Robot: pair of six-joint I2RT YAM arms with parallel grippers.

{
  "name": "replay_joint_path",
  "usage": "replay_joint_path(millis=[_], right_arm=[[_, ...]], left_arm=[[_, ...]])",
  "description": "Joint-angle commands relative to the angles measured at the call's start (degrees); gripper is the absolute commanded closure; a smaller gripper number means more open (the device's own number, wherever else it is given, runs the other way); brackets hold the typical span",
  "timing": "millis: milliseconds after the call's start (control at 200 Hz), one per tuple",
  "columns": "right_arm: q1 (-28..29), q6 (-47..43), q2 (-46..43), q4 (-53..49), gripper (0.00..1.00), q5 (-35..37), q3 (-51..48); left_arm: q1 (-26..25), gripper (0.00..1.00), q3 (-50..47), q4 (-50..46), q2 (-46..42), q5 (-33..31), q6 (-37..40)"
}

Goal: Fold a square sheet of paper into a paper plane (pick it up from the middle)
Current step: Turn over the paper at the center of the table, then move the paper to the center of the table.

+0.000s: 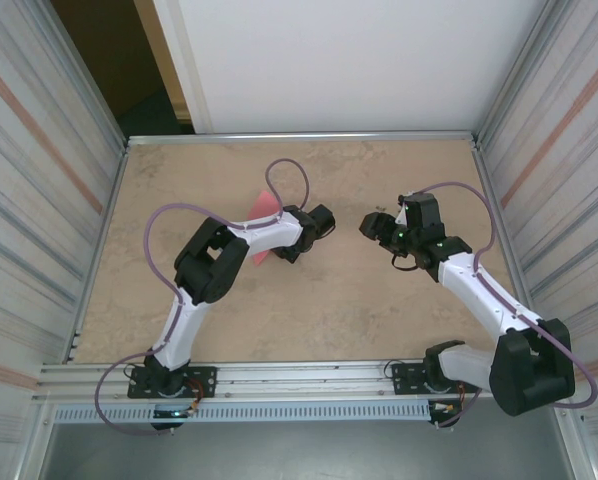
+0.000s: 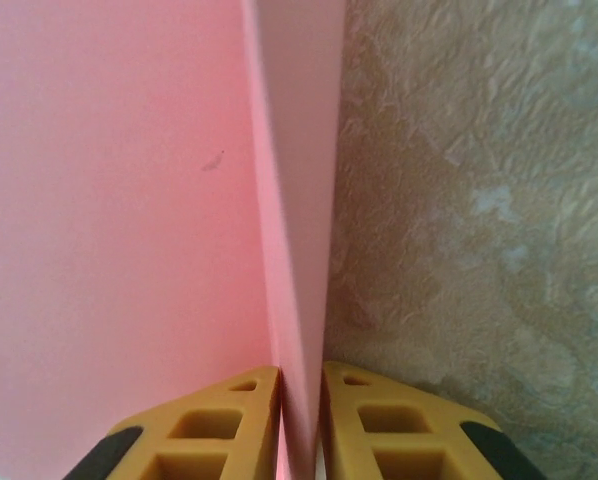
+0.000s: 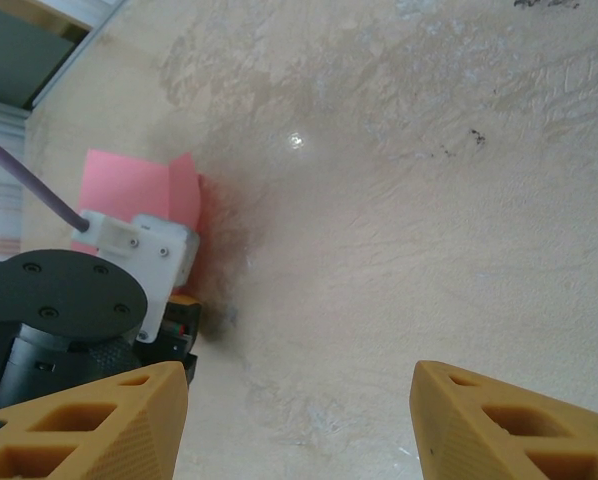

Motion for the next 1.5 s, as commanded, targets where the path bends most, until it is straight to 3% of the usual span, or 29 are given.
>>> replay_joint_path(millis=[0, 306, 601, 787, 982, 1183, 1318, 1498], right_arm=[[-0.3, 1.2, 0.7, 0.6, 0.40, -0.8, -0.9], [-0.3, 1.8, 0.8, 1.2, 0.40, -0.8, -0.9], [-0.3, 1.8, 1.4, 1.7, 0.40, -1.5, -0.8], [0.3, 1.5, 4.1, 0.1, 0.40, -0.6, 0.7], [7.6, 0.2, 11.9, -6.9, 0.40, 8.6, 8.6], [21.2, 0.2, 27.8, -16.8, 0.41, 21.2, 26.0], [28.0, 0.6, 39.4, -23.5, 0.44, 28.3, 39.2], [33.1, 0.0, 52.8, -33.6, 0.44, 35.3, 55.6]], left_arm=[[-0.5, 0.79, 0.8, 0.5, 2.0, 7.5, -3.5], [-0.5, 0.71, -0.3, 3.8, -2.2, 16.1, -6.8], [-0.5, 0.65, -0.7, 2.7, -6.3, 17.3, -7.6], [1.3, 0.53, -4.8, 5.3, -17.1, 24.4, -6.6], [8.6, 0.35, -17.4, 15.1, -28.4, 40.4, -9.9], [21.2, 0.27, -33.8, 28.1, -38.6, 53.6, -17.5], [28.9, 0.23, -42.3, 32.9, -42.9, 57.2, -21.2], [32.7, 0.17, -46.9, 33.1, -45.9, 55.5, -21.7]])
